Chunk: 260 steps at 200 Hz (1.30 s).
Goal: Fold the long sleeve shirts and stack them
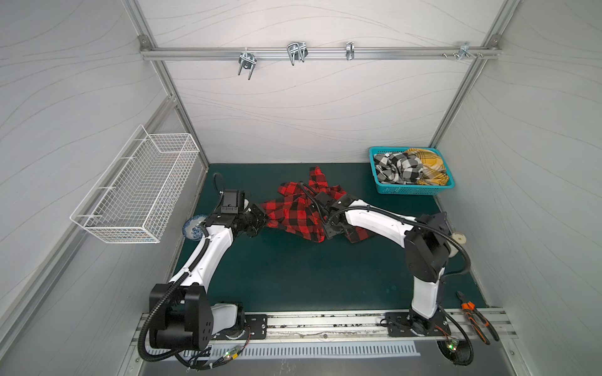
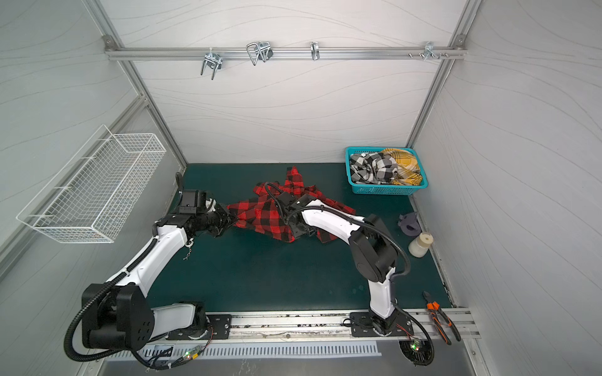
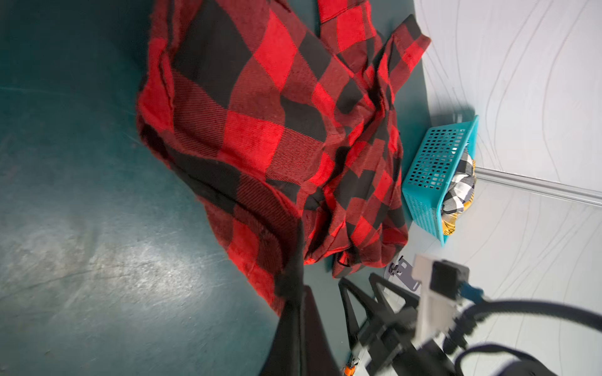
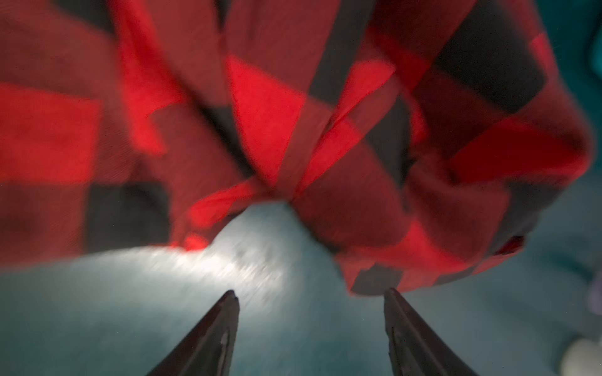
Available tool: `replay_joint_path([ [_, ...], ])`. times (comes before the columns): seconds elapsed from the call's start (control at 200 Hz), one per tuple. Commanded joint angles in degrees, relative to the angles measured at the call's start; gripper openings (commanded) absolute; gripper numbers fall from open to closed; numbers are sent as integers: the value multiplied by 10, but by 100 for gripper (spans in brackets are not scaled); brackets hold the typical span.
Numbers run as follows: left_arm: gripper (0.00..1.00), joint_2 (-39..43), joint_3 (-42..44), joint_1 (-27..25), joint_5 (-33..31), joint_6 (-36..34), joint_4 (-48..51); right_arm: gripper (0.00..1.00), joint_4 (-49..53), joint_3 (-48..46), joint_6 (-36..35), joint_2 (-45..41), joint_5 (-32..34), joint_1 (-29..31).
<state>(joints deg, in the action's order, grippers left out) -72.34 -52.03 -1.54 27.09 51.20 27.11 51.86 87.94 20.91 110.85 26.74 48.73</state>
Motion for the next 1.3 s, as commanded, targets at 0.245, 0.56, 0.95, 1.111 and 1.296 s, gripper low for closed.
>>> replay_joint_path([
  [0.245, 0, -5, -28, 23, 18, 2, -11, 47, 11, 17, -27, 59, 122, -15],
  [0.56, 0, -21, -27, 30, 23, 4, -23, 41, 5, 22, -36, 66, 100, -29],
  [0.95, 0, -42, -129, 107, -1, 13, 29, 0, 65, 8, -32, -152, -94, -208],
  [1.111, 0, -12, -84, 107, -10, 12, 44, 3, 52, -134, 11, -250, -212, -321],
  [1.296, 0, 8, 27, 107, 22, -24, 40, 51, 88, -220, 37, -275, -221, -342],
])
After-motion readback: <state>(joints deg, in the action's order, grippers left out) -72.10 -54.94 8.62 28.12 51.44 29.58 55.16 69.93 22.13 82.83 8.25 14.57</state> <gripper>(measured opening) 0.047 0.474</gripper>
